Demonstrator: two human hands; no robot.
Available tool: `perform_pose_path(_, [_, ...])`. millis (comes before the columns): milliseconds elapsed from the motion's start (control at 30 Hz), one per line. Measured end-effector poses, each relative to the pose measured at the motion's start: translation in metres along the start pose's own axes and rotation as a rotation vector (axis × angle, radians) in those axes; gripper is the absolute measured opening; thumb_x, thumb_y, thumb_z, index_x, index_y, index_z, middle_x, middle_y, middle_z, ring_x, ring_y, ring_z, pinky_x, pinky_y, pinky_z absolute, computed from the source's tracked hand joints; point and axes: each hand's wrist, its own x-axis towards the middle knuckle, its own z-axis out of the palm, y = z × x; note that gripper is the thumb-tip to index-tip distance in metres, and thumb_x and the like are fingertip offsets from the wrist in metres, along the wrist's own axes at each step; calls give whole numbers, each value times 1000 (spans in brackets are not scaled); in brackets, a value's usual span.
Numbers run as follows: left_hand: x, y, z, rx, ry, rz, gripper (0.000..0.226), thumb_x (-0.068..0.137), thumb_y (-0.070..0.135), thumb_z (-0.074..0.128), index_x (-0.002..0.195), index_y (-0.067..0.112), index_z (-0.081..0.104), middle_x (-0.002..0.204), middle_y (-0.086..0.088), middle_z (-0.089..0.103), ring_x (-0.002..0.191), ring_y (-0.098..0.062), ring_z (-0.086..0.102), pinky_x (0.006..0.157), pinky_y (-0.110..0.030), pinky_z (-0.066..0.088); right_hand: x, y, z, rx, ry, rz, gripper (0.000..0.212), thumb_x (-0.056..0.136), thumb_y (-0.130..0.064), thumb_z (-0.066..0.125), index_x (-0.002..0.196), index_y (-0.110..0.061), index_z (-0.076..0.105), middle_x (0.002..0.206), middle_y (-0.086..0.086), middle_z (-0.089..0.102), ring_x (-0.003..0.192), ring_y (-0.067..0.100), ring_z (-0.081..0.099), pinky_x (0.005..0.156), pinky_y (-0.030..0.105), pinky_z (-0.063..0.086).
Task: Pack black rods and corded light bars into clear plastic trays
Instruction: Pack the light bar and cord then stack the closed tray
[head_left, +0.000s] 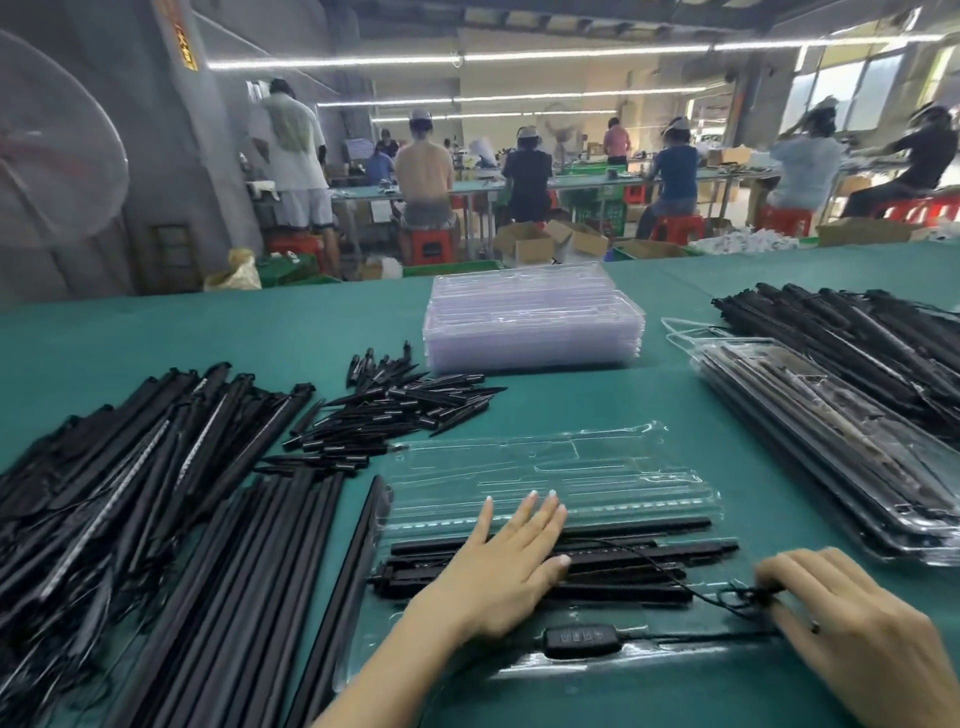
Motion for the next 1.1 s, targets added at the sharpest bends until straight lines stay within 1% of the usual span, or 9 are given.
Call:
perform_pose_path(200, [-3,-4,-3,-100,121,30,55,104,34,29,151,36,1,153,22,-18,139,-1,-24,115,-36,-19,10,-8,-2,18,-54,77,28,84,-30,43,77,-19,68,75,-11,62,73,14,61,60,31,36])
perform_pose_path(300, [-16,-15,-14,-193,255,66,62,93,41,54,146,42,23,156,22,13,143,0,10,119,-28,7,14,-11,-10,52,-81,104,19,83,-32,50,80,-23,66,76,-14,61,75,7,52,52,21,39])
perform_pose_path(333, [-22,-23,-20,-224,268,51,60,88,44,61,141,43,34,148,22,29,135,0,26,115,-27,19,13,-9,-11,55,-84,89,7,82,-28,59,82,-24,65,76,-15,61,74,7,51,49,20,42])
perform_pose_path(367, [-29,-31,-26,-224,261,31,54,83,45,67,132,43,44,134,21,42,124,1,36,109,-26,28,12,-8,-12,68,-104,96,10,78,-21,71,83,-25,64,76,-16,60,72,7,53,45,23,45])
perform_pose_path(433, [-42,-46,-36,-156,234,-25,39,76,49,72,110,44,53,111,20,49,104,2,43,98,-26,37,9,-6,-13,98,-150,119,32,62,-11,87,82,-24,66,76,-16,60,69,8,55,46,21,47])
perform_pose_path(500, [-51,-53,-40,-156,221,-86,33,73,50,75,94,45,50,100,20,50,95,1,47,90,-24,42,8,-6,-14,122,-190,144,38,56,-10,89,83,-24,66,77,-18,59,72,5,52,46,19,45])
perform_pose_path(700, [-60,-48,-33,-56,215,-173,36,80,60,60,105,36,49,100,20,46,98,-1,45,90,-26,41,9,-9,-14,211,-231,184,57,52,-8,90,89,-33,54,79,-19,58,79,7,49,46,21,48])
perform_pose_path(900, [-77,-63,-37,-107,147,-141,32,84,46,65,112,38,51,106,22,45,103,4,43,92,-15,37,10,-10,-17,190,-246,186,44,54,-12,91,83,-28,61,76,-21,55,78,11,48,41,24,46])
perform_pose_path(1100, [-78,-65,-31,-144,228,-144,34,80,38,73,108,33,54,102,19,43,100,10,38,87,-5,30,14,-4,-9,268,-303,168,38,61,-14,89,80,-27,59,76,-22,55,68,8,55,66,26,38])
